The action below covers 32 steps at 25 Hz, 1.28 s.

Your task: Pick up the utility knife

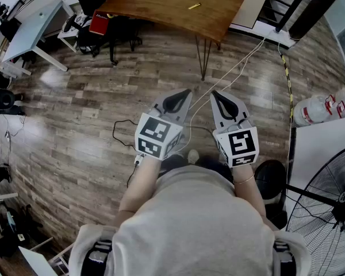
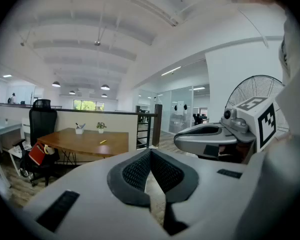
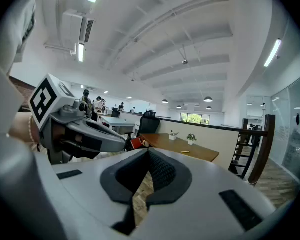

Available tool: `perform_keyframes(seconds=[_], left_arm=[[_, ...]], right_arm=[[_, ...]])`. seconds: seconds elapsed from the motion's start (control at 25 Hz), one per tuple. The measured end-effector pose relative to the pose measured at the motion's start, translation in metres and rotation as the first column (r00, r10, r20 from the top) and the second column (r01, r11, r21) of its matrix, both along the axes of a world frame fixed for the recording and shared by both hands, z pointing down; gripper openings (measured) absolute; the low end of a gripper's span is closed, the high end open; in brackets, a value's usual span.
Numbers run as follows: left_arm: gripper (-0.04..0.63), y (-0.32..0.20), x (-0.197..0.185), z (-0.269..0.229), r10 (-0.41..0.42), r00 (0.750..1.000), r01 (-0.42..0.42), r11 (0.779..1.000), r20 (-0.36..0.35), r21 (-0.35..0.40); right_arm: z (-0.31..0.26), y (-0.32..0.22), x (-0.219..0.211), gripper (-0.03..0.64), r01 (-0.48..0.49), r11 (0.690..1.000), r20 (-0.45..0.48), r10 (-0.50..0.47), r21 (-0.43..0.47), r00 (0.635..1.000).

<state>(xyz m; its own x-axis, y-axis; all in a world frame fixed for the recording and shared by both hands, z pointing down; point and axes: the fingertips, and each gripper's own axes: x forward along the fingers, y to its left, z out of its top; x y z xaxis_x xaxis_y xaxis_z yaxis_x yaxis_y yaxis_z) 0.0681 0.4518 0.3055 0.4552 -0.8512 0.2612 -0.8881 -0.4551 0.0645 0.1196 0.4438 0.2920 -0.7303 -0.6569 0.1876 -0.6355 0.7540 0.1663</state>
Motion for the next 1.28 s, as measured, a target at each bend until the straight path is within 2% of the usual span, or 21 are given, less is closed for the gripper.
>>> perform_keyframes(seconds=[0.28,0.56,0.76,1.0,1.28], left_arm=[[0.012,-0.009,0.007,0.015,0.026,1.0,-0.026,0.998,-0.005,-0.052],[0.012,-0.013,0.01,0.016,0.036,0.999,-0.036,0.998,0.004,-0.058],[0.012,-0.011,0.008,0.014,0.027,0.999,-0.025,0.999,0.032,-0.044],[0.014,-0.006,0.018,0.01,0.111,0.993,-0.11,0.994,0.046,-0.021],[0.015,-0.013,0.009,0.015,0.047,0.994,-0.045,0.999,0.097,-0.02]], right_arm=[[0.001,-0.004,-0.003,0.006,0.025,1.0,-0.025,-0.025,0.01,0.999],[0.004,-0.002,-0.007,0.006,0.053,0.999,-0.036,-0.053,0.004,0.998],[0.0,-0.005,-0.006,0.006,0.031,0.999,-0.014,-0.03,0.019,0.999],[0.0,-0.006,-0.004,0.011,0.088,0.996,0.038,-0.089,0.011,0.995],[0.006,-0.012,0.004,0.012,0.125,0.992,0.055,-0.125,-0.012,0.991]])
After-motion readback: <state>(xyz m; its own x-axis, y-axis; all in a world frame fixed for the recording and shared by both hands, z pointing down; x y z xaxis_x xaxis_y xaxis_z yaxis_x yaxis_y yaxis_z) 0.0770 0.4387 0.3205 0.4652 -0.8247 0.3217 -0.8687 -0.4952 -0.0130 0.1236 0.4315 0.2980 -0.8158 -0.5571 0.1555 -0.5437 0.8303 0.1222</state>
